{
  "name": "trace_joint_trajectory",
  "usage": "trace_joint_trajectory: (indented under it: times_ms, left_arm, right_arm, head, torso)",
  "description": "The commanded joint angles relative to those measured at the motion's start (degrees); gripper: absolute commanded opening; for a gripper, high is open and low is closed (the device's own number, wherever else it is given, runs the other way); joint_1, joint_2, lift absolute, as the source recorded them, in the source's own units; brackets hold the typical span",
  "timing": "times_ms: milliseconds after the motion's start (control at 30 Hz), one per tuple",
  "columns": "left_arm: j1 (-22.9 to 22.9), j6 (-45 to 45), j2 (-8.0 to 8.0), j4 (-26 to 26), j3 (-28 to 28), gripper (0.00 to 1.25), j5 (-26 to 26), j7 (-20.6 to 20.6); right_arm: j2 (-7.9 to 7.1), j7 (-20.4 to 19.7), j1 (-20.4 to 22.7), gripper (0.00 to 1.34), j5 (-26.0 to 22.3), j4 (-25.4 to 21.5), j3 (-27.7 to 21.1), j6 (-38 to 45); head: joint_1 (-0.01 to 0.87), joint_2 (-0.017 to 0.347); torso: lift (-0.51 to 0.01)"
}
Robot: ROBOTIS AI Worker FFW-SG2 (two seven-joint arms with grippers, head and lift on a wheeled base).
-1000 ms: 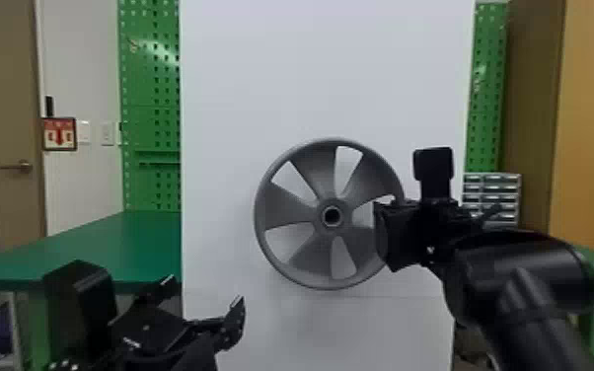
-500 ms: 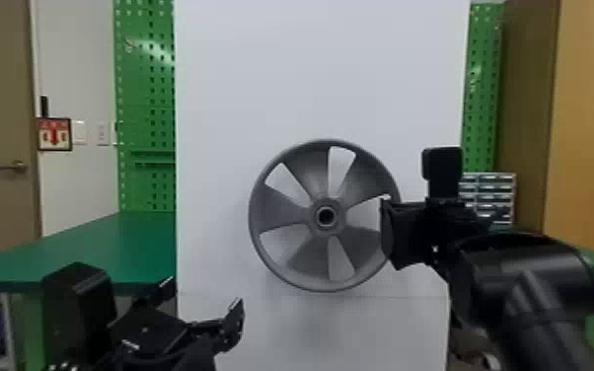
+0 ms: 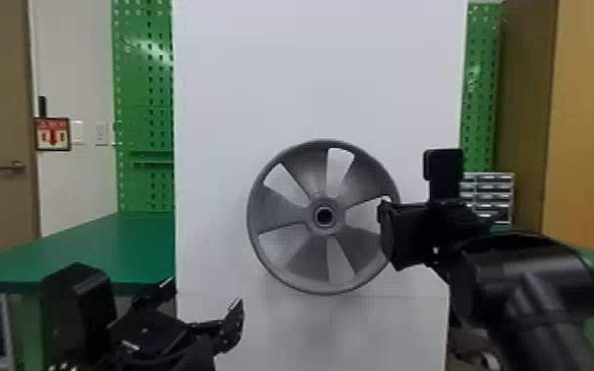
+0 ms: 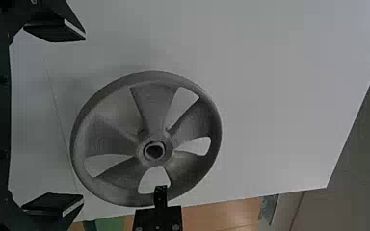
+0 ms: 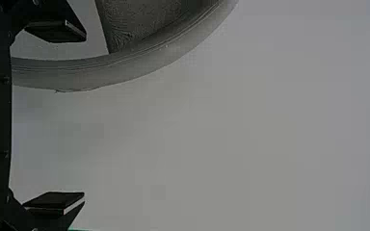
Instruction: Hold the wheel and insert it
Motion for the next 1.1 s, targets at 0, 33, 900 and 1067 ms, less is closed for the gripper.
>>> trace_joint_trajectory:
  times_ms: [0,33,900,1067]
  left_arm:
    - [0.0,0.0,0.0,0.0,0.0,1.15,0.0,0.0]
    - [0.0,0.0,0.0,0.0,0.0,1.15,-0.1,0.0]
    - [0.6,0.0,-0.09,0.0,0.3,1.15,-0.2,0.0]
    - [0.7,-0.1,-0.09,0.0,0.4,1.15,-0.2,0.0]
  right_arm:
    - [-0.09,0.0,0.0,1.21,-0.1,0.1,0.1,0.1]
    - [-0.09,0.0,0.0,1.21,-0.1,0.0,0.1,0.1]
    - [0.35,0.0,6.6,1.2,-2.1,-13.9,4.5,4.6]
    - [0.35,0.0,9.6,1.2,-2.8,-20.3,4.6,6.9]
  head:
    - [0.097,0.015]
    - [0.097,0.015]
    - [0.097,0.015]
    - [0.097,0.015]
  torso:
    - [-0.442]
    - [-0.442]
    - [-0.442]
    - [-0.442]
